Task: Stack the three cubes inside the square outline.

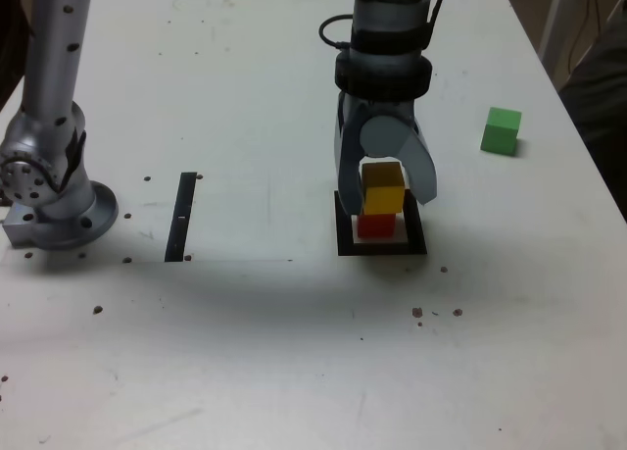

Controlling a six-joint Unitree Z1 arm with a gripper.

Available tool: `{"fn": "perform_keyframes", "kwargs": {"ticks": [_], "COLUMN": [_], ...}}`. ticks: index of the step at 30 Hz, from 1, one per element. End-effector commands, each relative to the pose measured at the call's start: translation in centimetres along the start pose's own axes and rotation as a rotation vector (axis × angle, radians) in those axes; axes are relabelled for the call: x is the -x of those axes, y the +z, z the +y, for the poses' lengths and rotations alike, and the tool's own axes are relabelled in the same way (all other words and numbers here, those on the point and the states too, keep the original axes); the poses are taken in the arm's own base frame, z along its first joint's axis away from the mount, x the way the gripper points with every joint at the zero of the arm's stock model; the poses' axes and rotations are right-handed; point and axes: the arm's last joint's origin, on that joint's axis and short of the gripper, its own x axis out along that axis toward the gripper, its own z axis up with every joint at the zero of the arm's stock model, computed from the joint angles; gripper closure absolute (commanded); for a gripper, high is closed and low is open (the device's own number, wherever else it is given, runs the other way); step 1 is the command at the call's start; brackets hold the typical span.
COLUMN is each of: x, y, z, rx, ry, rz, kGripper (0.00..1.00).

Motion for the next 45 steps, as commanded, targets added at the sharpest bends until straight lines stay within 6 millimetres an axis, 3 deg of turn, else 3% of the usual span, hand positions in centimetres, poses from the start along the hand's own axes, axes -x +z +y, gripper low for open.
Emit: {"fn": "perform_keyframes", "kwargs": {"ticks": [1, 18, 23, 29, 45], "x": [-0.2, 2.6, 3.6, 4.6, 4.6], "y": [0.0, -2.2, -1.9, -0.1, 8.5], "z": [0.1, 1.5, 2.6, 4.0, 9.7], "rx": [0.001, 0.030, 0.023, -0.008, -0.082], "ry": [-0.004, 0.138, 0.163, 0.174, 0.200], "rz": [0.005, -0.026, -0.033, -0.035, -0.042], "kGripper": [0.01, 0.00, 0.00, 0.00, 0.00]}}
